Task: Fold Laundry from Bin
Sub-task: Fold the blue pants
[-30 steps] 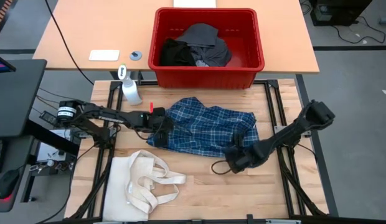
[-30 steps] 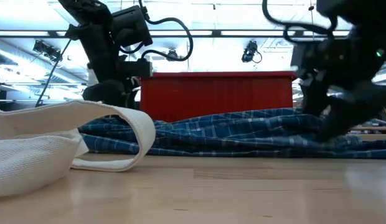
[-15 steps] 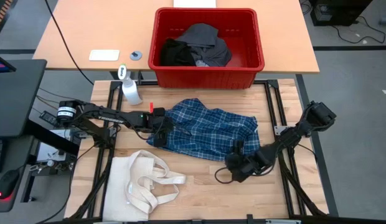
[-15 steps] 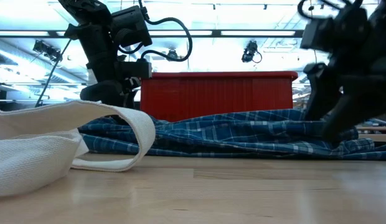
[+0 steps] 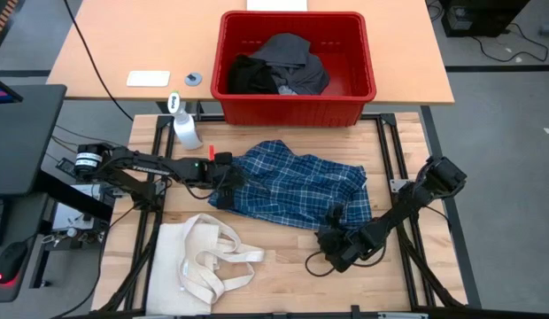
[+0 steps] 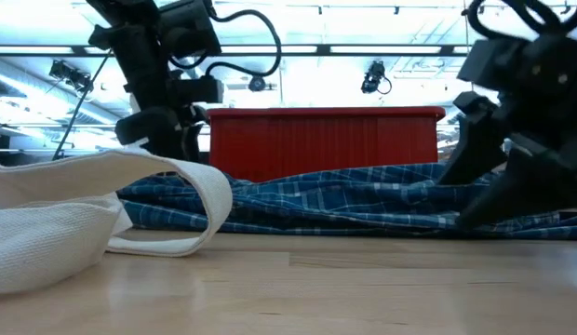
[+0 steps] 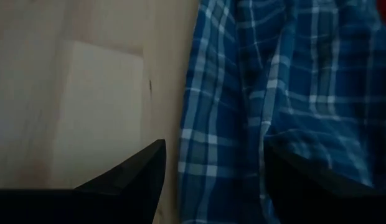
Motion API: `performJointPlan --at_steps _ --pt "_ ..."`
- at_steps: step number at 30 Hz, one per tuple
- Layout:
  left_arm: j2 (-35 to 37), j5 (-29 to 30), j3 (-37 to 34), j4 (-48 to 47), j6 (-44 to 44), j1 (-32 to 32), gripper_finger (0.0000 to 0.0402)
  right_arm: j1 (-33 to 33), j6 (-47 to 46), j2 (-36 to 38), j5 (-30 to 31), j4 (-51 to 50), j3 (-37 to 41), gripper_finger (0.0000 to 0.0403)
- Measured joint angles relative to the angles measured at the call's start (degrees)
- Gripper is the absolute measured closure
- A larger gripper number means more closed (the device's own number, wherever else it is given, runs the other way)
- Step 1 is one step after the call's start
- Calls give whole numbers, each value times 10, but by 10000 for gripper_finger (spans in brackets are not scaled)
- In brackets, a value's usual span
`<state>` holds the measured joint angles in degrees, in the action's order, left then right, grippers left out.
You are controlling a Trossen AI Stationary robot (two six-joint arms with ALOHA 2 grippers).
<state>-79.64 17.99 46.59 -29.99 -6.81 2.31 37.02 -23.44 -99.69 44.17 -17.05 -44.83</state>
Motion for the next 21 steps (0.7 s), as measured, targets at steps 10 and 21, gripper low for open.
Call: performJointPlan --at_steps 10,21 --pt "43 9 0 -4 0 0 192 -3 -54 -19 9 -44 0 218" --pt "48 14 0 -11 1 0 192 -3 -53 2 -23 -60 -12 387"
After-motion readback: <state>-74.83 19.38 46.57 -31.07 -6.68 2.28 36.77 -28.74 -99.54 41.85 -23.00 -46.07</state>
